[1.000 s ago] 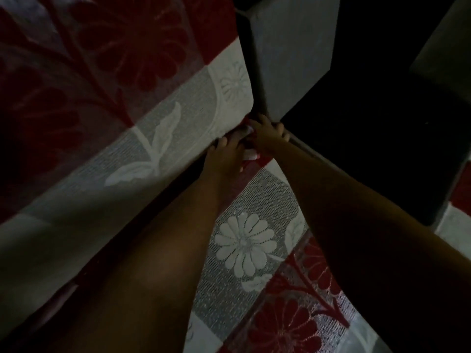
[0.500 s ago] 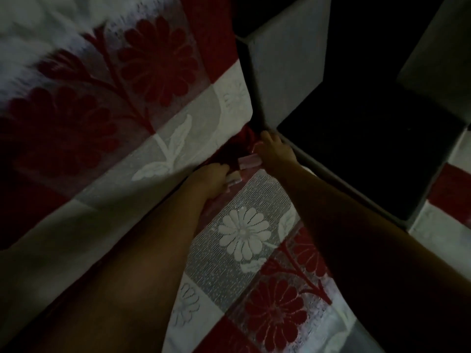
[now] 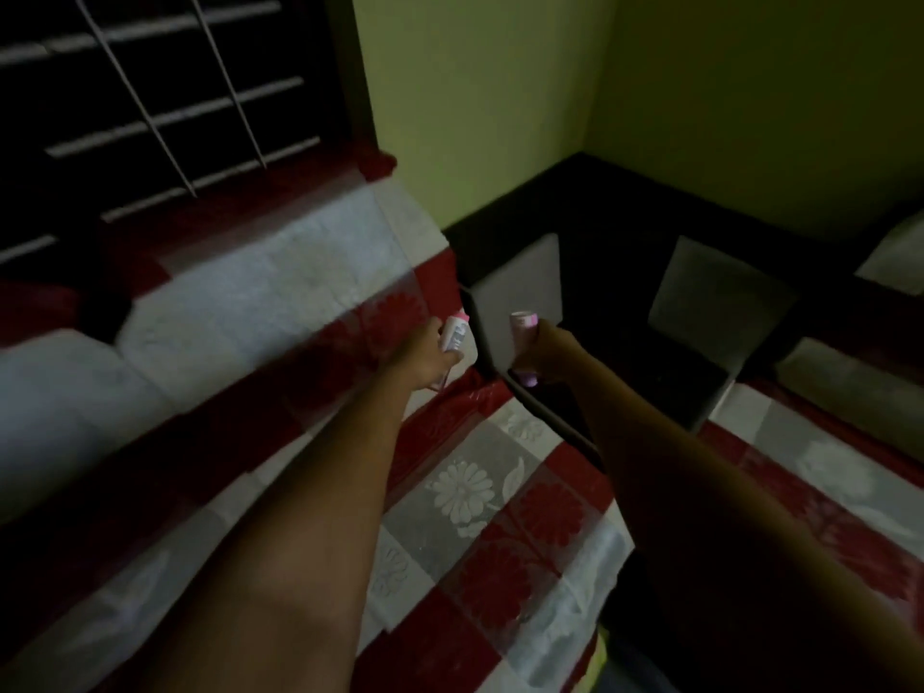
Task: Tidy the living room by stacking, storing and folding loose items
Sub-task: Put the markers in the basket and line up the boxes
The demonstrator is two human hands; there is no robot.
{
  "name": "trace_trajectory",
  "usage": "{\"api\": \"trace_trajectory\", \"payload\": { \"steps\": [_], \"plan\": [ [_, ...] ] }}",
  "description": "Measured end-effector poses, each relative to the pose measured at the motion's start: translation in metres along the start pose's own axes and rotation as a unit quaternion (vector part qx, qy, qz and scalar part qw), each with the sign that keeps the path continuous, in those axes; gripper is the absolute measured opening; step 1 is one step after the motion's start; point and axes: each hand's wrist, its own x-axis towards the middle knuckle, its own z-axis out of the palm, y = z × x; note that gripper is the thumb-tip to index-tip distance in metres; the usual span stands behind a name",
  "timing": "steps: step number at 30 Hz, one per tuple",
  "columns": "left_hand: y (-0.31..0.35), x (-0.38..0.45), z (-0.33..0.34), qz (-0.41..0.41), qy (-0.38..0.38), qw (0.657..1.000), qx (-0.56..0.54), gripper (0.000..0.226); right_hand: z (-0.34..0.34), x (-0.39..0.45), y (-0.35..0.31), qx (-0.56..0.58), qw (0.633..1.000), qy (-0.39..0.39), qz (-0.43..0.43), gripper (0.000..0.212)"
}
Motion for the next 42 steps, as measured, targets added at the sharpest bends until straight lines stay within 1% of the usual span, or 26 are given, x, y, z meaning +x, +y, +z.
{"api": "trace_trajectory", "payload": {
  "steps": [2,4,6,7,9,12,14,15,18,21,23,24,26,27,28,30,34,37,40,42],
  "plan": [
    [0.022,-0.039,-0.017,-0.009,0.009,0.999,-0.047,0.043,-0.013,-0.044,-0.009,0.086,0.996,0.023,0.001,0.046],
    [0.036,-0.077,-0.03,-0.015,0.019,0.997,-0.07,0.054,-0.017,-0.088,-0.016,0.154,0.987,0.042,-0.001,0.056],
    [0.042,-0.113,-0.038,-0.014,0.021,0.997,-0.079,0.066,-0.012,-0.128,-0.018,0.186,0.982,0.045,0.001,0.054],
    [0.043,-0.135,-0.041,-0.011,0.02,0.997,-0.08,0.069,-0.008,-0.151,-0.019,0.202,0.978,0.052,0.004,0.052],
    [0.043,-0.172,-0.045,-0.005,0.009,0.997,-0.082,0.073,0.002,-0.191,-0.018,0.248,0.967,0.06,0.019,0.054],
    [0.038,-0.223,-0.045,-0.001,0.002,0.995,-0.095,0.067,0.02,-0.245,-0.018,0.314,0.945,0.082,0.039,0.054],
    [0.032,-0.26,-0.045,-0.005,-0.007,0.992,-0.122,0.053,0.036,-0.288,-0.02,0.371,0.922,0.104,0.036,0.054],
    [0.03,-0.271,-0.044,-0.007,0.0,0.99,-0.138,0.044,0.041,-0.3,-0.022,0.384,0.916,0.11,0.033,0.054],
    [0.024,-0.315,-0.035,-0.006,-0.006,0.981,-0.192,0.04,0.063,-0.358,-0.023,0.397,0.91,0.109,0.051,0.052],
    [0.042,-0.374,-0.024,0.024,-0.027,0.981,-0.193,0.031,0.075,-0.417,-0.014,0.392,0.908,0.125,0.081,0.051],
    [0.059,-0.402,-0.016,0.041,-0.044,0.982,-0.18,0.019,0.075,-0.444,-0.003,0.391,0.905,0.144,0.087,0.056],
    [0.067,-0.416,-0.01,0.049,-0.05,0.983,-0.169,0.017,0.074,-0.46,0.004,0.385,0.904,0.159,0.092,0.058],
    [0.082,-0.44,0.003,0.073,-0.068,0.982,-0.163,0.024,0.069,-0.492,0.019,0.381,0.9,0.188,0.094,0.06],
    [0.088,-0.454,0.009,0.087,-0.075,0.98,-0.159,0.029,0.067,-0.506,0.028,0.392,0.893,0.201,0.096,0.06],
    [0.095,-0.473,0.017,0.098,-0.085,0.979,-0.155,0.029,0.067,-0.528,0.041,0.405,0.884,0.213,0.098,0.059],
    [0.109,-0.506,0.032,0.114,-0.106,0.976,-0.155,0.022,0.067,-0.57,0.067,0.42,0.87,0.234,0.111,0.054],
    [0.143,-0.567,0.064,0.125,-0.155,0.963,-0.183,0.022,0.074,-0.652,0.115,0.404,0.86,0.273,0.147,0.044],
    [0.169,-0.639,0.107,0.145,-0.212,0.947,-0.192,0.011,0.091,-0.74,0.159,0.407,0.842,0.31,0.174,0.039],
    [0.185,-0.724,0.156,0.175,-0.274,0.926,-0.189,0.02,0.116,-0.839,0.202,0.395,0.825,0.348,0.206,0.038],
    [0.192,-0.776,0.185,0.196,-0.303,0.914,-0.186,0.026,0.129,-0.898,0.224,0.397,0.814,0.359,0.226,0.035]
  ]
}}
